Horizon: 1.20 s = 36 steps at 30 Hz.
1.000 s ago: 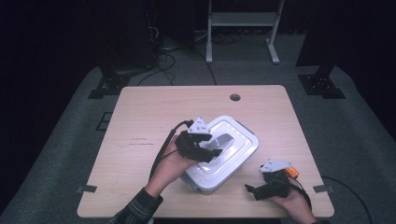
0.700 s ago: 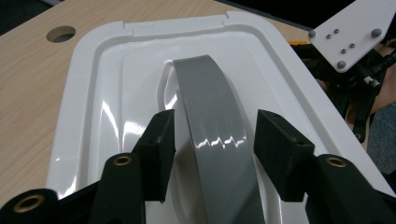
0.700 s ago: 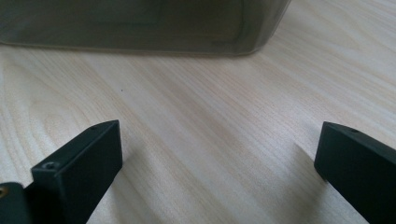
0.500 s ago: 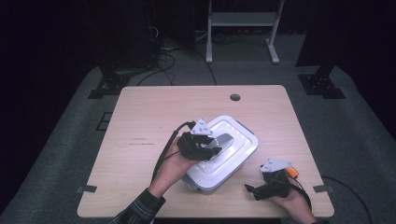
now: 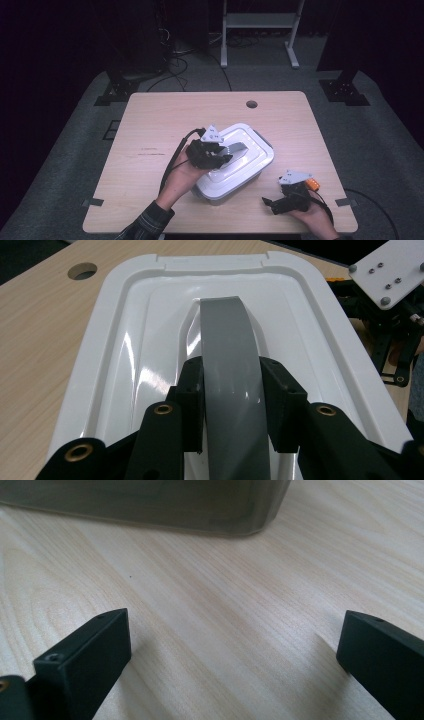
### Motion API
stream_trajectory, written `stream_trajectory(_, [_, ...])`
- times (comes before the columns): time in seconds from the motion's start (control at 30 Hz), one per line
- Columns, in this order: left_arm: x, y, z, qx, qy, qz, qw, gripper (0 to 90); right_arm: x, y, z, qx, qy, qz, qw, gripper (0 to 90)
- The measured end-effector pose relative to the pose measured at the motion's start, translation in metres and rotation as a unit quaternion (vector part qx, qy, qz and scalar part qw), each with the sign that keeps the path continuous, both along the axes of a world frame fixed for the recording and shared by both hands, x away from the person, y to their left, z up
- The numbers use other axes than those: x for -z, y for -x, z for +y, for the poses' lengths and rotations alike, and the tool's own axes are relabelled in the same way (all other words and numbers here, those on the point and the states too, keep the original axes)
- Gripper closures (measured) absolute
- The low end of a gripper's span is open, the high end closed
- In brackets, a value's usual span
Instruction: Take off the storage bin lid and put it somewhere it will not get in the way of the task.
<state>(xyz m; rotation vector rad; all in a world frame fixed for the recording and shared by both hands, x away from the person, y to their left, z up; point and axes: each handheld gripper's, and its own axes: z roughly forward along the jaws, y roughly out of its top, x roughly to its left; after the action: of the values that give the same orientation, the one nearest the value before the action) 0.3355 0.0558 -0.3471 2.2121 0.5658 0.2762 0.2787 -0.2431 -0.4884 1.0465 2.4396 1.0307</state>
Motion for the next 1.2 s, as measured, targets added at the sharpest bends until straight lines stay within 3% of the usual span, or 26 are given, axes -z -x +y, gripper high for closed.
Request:
stream_trajectory(0.67, [-0.009, 0.0, 0.008, 0.011, 0.029, 0.0, 0.9995, 66.3, 0.0, 0.0, 0.0, -0.001, 0.001, 0.0, 1.0, 0.1])
stream_trajectory(1.2, [-0.02, 0.0, 0.022, -0.002, 0.044, -0.011, 0.999, 66.3, 0.0, 0.0, 0.0, -0.002, 0.001, 0.0, 1.0, 0.1])
